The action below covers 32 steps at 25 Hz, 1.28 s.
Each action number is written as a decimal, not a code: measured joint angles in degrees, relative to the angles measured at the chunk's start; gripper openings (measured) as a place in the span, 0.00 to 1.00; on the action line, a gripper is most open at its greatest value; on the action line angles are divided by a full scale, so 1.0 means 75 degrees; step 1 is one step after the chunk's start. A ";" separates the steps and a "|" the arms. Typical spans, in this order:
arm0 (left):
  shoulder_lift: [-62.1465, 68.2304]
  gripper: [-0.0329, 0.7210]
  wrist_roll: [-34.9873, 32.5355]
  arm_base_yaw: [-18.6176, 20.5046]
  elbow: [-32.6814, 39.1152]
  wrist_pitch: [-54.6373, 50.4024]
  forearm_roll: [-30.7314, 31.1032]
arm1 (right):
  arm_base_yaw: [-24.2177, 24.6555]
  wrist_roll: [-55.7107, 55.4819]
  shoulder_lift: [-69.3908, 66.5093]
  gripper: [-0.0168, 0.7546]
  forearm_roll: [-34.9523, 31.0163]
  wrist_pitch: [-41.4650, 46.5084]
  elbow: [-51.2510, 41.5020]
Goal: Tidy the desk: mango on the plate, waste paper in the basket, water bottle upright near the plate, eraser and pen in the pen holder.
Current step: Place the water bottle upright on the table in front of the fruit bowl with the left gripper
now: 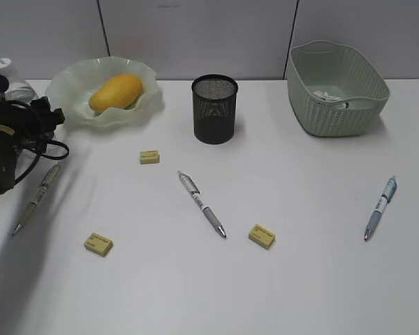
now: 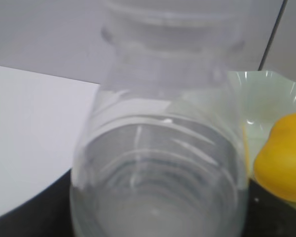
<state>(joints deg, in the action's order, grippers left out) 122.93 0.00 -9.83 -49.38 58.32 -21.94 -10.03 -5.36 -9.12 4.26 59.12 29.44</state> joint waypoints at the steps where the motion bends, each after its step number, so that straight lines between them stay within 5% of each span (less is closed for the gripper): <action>1: 0.0000 0.77 0.0000 0.0000 0.0000 -0.0038 0.0007 | 0.0000 0.0000 0.0000 0.72 0.0000 0.0000 0.0000; 8: 0.0015 0.89 0.0000 0.0000 0.0034 -0.0465 -0.0032 | 0.0000 0.0000 0.0000 0.73 0.0000 0.0000 0.0000; 17: -0.0523 0.90 0.0000 0.0000 0.0760 -0.0566 0.0014 | 0.0000 0.0000 0.0000 0.72 0.0000 0.0000 0.0000; 26: -0.1563 0.87 0.0000 -0.0074 0.1907 -0.0549 0.1117 | 0.0000 0.0000 0.0000 0.73 0.0000 0.0000 0.0000; 32: -0.2839 0.83 0.0000 -0.0074 0.2412 -0.2098 0.1343 | 0.0000 0.0000 0.0000 0.73 0.0000 0.0000 0.0000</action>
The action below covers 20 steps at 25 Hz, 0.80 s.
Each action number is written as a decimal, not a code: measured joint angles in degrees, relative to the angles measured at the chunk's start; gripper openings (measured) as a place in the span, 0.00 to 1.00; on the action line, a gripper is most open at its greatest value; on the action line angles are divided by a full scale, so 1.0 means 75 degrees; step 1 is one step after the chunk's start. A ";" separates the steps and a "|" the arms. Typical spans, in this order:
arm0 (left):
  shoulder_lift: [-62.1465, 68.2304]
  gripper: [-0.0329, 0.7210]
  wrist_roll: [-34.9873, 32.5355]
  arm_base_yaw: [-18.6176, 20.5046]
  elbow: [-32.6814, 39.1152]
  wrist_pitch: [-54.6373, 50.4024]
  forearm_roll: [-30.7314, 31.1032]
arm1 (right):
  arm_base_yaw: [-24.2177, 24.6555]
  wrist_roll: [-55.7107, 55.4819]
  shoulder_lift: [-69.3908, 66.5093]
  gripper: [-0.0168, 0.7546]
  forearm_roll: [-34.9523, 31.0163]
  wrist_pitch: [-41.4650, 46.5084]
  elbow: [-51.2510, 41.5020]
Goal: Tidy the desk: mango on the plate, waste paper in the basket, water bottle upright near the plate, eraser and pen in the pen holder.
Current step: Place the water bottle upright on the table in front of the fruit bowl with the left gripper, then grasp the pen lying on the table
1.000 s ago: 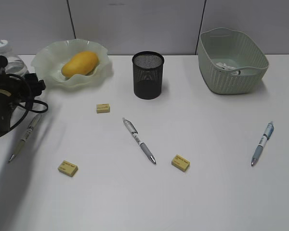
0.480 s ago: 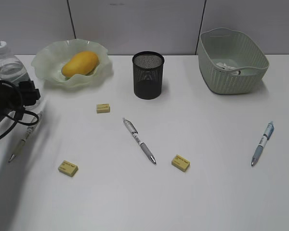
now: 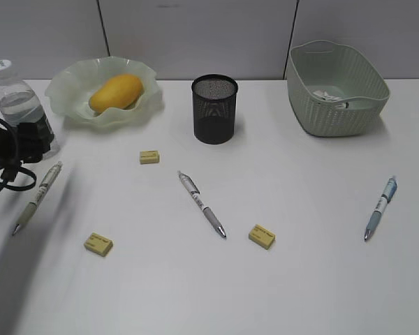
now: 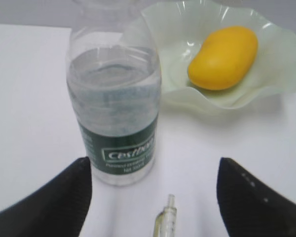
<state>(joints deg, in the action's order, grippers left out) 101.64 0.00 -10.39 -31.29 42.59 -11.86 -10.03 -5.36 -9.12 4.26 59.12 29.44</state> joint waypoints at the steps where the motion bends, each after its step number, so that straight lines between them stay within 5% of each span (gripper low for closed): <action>1: -0.0268 0.83 0.0000 0.0000 0.0031 -0.0523 0.0010 | 0.0000 0.0000 0.0000 0.73 0.0000 0.0000 0.0000; 10: -0.3846 0.82 0.0000 0.0000 0.0039 -0.5154 0.0862 | 0.0000 0.0000 -0.0148 0.73 0.0000 0.0000 0.0000; 20: -0.7406 0.74 0.0000 0.0000 0.0046 -0.8760 0.0999 | 0.0000 0.0000 -0.0938 0.73 0.0000 0.0000 0.0000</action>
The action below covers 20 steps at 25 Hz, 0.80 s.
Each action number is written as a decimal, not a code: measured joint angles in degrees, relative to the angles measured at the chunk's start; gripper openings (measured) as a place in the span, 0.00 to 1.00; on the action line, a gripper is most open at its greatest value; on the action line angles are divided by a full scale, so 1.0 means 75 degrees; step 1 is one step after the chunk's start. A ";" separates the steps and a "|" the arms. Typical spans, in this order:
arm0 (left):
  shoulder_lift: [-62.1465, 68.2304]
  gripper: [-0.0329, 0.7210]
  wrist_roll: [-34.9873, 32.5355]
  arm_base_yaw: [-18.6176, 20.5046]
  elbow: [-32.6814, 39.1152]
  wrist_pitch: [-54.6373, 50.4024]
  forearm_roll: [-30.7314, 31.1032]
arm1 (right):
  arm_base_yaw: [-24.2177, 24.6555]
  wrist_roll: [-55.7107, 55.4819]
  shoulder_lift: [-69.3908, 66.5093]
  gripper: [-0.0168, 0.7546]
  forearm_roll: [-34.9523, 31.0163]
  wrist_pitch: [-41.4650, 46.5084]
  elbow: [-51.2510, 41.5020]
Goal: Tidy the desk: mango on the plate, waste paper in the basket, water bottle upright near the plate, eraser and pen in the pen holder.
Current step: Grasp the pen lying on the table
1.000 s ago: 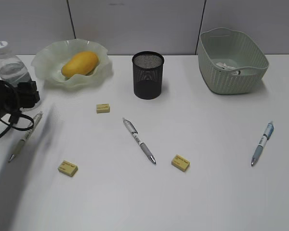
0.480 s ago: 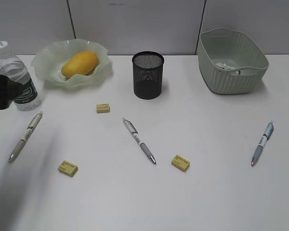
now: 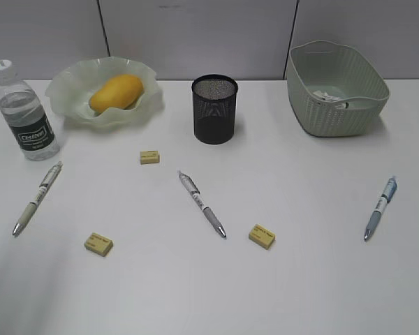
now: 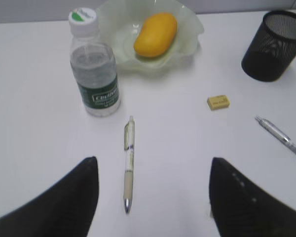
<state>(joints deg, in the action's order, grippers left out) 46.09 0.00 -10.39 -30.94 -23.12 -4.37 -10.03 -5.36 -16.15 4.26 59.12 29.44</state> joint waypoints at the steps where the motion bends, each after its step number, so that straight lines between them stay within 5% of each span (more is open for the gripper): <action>1: -0.0407 0.74 0.0000 0.0000 0.0000 -0.0494 -0.0010 | 0.0000 0.0000 -0.0086 0.73 0.0000 0.0000 0.0000; 8: -0.1304 0.71 0.0000 0.0000 -0.0007 -0.3612 -0.0365 | 0.0000 0.0000 -0.0419 0.73 0.0000 -0.0007 0.0000; 20: -0.1391 0.70 0.0000 0.0000 -0.0007 -0.4662 -0.0562 | 0.0000 0.0016 -0.1515 0.73 -0.0015 -0.0902 0.0219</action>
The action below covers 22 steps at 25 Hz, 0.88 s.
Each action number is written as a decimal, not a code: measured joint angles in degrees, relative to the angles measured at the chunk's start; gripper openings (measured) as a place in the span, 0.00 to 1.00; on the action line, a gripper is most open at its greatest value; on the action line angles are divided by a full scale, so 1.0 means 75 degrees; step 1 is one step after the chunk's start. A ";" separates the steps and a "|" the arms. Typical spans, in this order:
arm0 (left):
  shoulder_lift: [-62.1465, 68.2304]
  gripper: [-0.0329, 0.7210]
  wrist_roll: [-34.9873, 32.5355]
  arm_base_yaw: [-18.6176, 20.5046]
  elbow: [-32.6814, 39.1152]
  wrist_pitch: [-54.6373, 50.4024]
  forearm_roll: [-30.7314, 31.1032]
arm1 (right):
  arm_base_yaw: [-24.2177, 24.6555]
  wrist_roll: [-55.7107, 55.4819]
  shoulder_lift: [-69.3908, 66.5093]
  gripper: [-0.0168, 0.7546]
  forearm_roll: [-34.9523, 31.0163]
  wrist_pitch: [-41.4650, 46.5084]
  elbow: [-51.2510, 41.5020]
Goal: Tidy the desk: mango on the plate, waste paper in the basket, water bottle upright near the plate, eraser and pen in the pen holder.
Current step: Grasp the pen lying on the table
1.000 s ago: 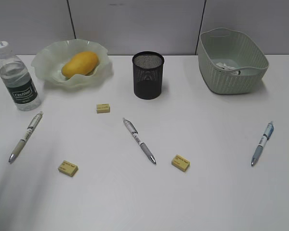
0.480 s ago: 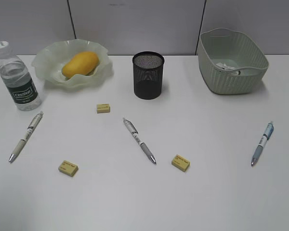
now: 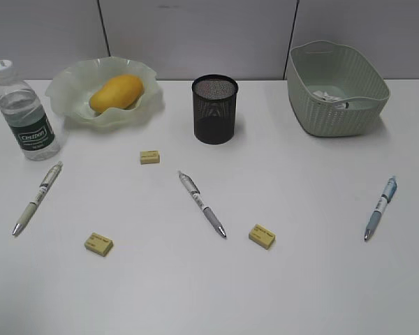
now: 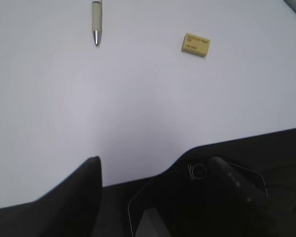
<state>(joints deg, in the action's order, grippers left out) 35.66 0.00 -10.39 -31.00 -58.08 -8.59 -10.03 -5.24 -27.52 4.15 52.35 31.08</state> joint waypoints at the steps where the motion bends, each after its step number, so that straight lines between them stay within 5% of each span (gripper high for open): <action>1: 0.0000 0.70 0.0000 0.0000 0.0000 -0.0100 0.0000 | 0.0000 -0.0046 -0.0214 0.73 -0.0007 -0.0141 0.0046; 22: 0.0000 0.70 0.0000 0.0000 0.0000 -0.0285 0.0296 | 0.0064 -0.1224 -0.8282 0.71 -0.0636 -0.0846 0.3108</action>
<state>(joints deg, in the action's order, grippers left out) 35.66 0.00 -10.39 -31.00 -60.22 -6.37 -9.56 -14.42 -89.63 -0.62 46.00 54.39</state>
